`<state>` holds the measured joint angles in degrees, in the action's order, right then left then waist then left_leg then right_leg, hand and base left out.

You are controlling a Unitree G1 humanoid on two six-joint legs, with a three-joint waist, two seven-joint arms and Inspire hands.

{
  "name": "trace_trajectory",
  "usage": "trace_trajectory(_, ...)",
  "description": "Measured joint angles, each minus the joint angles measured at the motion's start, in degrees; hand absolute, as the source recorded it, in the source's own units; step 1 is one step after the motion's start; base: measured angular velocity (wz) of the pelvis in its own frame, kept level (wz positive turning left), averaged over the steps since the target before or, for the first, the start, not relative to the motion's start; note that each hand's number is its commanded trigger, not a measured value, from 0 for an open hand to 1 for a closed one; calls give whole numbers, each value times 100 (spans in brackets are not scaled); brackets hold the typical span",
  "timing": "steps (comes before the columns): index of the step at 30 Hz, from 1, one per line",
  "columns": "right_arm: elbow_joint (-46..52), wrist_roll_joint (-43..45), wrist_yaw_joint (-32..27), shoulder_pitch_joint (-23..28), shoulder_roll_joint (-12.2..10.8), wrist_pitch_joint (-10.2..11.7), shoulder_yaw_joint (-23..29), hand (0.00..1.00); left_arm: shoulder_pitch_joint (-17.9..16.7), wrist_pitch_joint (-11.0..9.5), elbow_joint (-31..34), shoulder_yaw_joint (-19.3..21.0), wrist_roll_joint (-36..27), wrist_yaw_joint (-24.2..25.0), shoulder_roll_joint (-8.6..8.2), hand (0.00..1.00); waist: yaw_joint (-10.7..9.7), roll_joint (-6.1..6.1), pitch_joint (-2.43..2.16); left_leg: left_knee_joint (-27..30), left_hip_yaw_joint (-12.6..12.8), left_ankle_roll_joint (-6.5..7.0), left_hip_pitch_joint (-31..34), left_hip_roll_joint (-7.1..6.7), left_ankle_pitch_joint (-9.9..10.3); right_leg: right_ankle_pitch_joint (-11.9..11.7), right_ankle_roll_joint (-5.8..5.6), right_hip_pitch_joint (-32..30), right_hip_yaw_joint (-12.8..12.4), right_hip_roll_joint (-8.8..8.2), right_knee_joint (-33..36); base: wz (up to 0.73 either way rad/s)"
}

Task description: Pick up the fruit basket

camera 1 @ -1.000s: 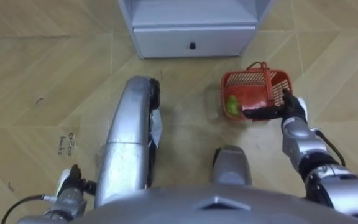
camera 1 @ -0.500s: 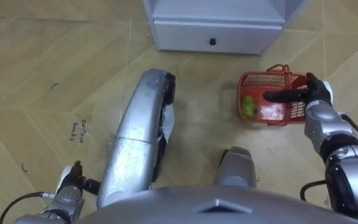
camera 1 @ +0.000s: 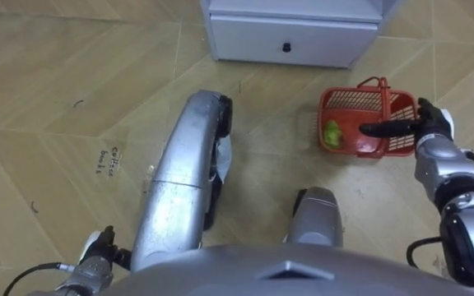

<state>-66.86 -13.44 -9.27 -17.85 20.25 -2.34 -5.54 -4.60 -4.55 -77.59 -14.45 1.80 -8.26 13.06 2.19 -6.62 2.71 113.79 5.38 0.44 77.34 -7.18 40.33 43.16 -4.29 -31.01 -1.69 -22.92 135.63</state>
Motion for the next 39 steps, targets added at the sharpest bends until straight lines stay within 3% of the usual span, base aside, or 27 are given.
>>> trace_trajectory(11, -497, -211, 120, 44, 38, -111, -463, 0, 2, 47, 10, -158, -21, 5, 10, 0, 14, 51, -5, -33, 41, -3, 0, 53, -2, 0, 0, -99, -84, 10, -27, -2)
trace_trajectory(17, -548, -444, 305, 44, 61, -140, -674, 0, 3, 46, 42, -281, -142, 21, 7, 0, 137, 67, -4, -49, 53, -3, 2, 54, -2, 0, 0, -124, -112, 5, -27, 0)
trace_trajectory(24, -672, -566, 450, 45, 68, -141, -794, 0, 1, 85, 77, -390, -227, 55, 12, 0, 212, 116, 0, -71, 69, -5, 4, 70, -3, 0, 0, -160, -134, 1, -26, -1)
trace_trajectory(39, -647, -1056, 540, -53, 83, -138, -796, 0, -22, 86, 123, -484, -227, 55, 14, 0, 292, 93, 15, -68, 77, -30, 71, 87, -14, 0, 0, -235, -155, 13, 29, 0)
